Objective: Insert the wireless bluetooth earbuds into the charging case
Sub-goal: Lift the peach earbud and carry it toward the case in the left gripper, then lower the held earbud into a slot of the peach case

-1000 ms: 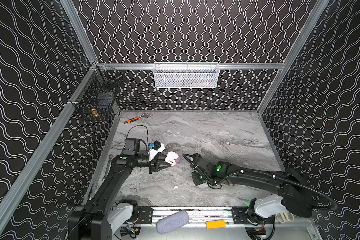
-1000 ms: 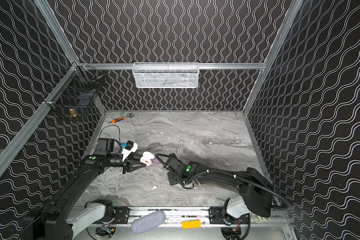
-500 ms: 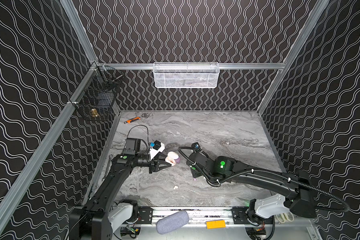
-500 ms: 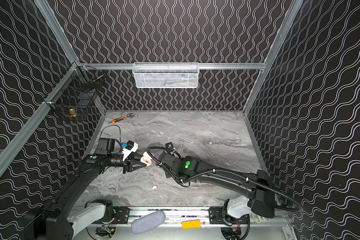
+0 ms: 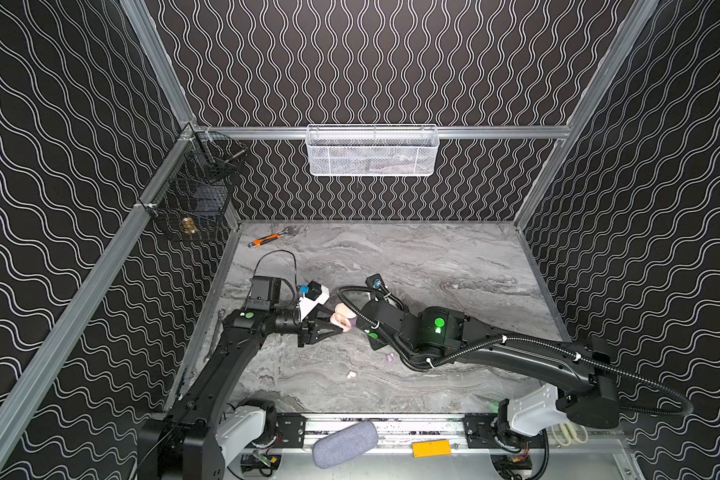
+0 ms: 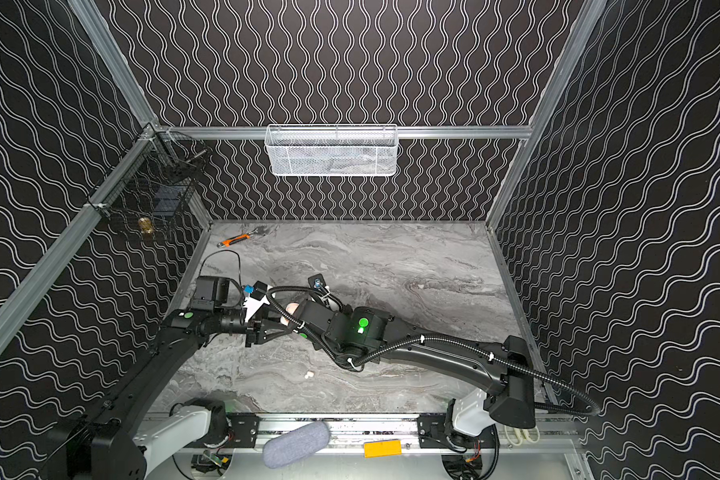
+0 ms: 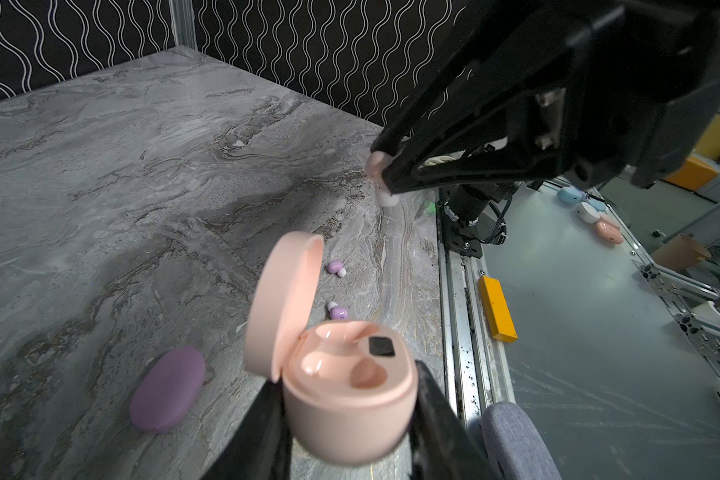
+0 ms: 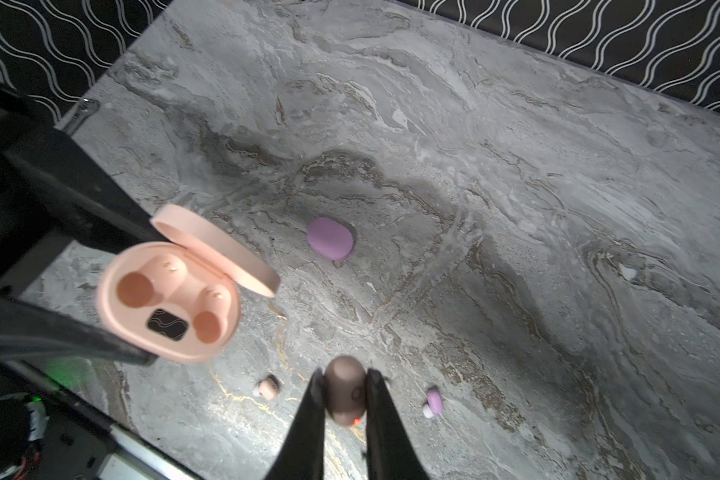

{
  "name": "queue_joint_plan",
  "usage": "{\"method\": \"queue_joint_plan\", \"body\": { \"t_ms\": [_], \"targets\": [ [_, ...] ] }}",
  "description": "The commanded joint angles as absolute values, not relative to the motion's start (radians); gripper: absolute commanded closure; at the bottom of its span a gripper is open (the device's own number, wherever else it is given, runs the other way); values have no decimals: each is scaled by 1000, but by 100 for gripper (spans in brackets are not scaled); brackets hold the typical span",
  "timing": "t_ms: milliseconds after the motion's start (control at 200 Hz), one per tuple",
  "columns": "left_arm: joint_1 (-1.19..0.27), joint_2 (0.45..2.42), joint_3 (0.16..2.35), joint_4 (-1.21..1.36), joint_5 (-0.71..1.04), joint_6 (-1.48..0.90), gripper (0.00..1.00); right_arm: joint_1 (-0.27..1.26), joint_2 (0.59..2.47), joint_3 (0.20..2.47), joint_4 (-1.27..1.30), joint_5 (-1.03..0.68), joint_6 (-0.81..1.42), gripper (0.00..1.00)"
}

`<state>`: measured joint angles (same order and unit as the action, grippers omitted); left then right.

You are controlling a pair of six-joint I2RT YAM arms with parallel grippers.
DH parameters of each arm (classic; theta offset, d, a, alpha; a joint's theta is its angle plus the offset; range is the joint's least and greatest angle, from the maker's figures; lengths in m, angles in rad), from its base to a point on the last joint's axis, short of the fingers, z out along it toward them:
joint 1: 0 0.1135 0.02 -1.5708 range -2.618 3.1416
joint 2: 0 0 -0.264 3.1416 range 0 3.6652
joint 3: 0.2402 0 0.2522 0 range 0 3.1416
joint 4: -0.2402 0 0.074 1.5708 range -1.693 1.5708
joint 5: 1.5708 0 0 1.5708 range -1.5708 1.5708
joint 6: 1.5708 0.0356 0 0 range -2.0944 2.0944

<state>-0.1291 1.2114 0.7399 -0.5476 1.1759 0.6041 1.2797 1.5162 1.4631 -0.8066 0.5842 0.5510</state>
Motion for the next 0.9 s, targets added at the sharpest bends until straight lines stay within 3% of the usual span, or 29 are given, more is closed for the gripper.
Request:
{"method": "queue_joint_plan", "body": {
  "t_ms": [0,896],
  "targets": [
    [-126,1209,744,-529,1196,595,96,1291,1524,1484,-754,564,511,82],
    [-127,1198,744,-529,1192,591,96,1300,1638,1520,-632,538,430,81]
  ]
}}
